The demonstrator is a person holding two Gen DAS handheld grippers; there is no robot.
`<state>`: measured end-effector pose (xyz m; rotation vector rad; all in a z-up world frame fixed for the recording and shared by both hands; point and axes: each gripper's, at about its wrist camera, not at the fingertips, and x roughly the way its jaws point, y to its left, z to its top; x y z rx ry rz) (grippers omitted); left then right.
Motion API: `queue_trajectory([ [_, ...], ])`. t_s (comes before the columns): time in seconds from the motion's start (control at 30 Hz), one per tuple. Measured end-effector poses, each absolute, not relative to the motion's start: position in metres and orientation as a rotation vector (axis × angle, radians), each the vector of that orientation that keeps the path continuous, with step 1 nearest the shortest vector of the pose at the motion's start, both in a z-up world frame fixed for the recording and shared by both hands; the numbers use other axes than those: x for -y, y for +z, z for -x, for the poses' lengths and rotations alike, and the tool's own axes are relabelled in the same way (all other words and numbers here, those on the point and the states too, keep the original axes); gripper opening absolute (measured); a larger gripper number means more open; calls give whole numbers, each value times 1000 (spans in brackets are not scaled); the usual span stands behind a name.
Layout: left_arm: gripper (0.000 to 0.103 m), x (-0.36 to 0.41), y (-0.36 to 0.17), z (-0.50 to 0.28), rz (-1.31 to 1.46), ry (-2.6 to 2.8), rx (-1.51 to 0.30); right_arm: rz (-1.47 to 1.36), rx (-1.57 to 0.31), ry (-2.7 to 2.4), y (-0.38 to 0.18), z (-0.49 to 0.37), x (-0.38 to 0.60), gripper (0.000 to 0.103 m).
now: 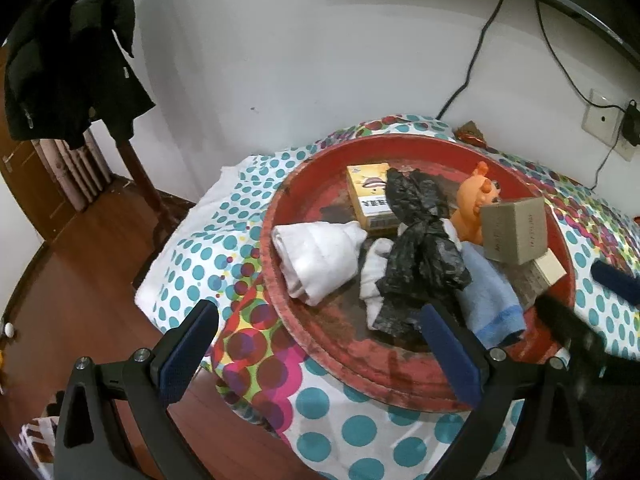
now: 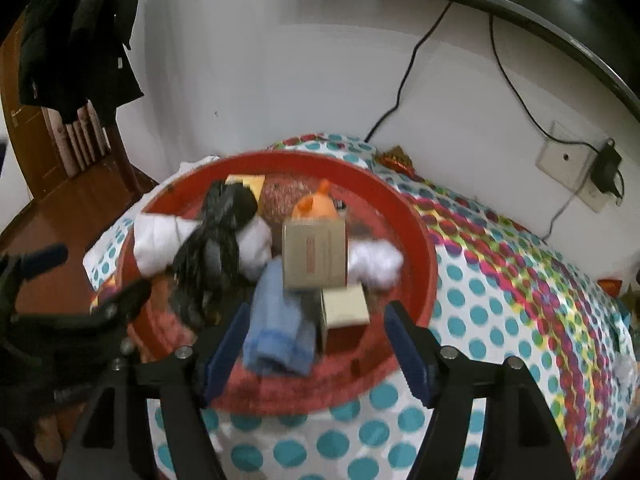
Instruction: Organize objects
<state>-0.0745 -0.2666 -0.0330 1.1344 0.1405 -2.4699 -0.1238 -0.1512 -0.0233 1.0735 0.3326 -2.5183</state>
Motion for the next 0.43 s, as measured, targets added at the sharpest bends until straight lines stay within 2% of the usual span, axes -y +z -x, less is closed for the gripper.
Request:
queue_trajectory([
  [0.43,102,260,-36,76,-1158,-2523,-158,-1147,-269,-2503,-44,103,135,72],
])
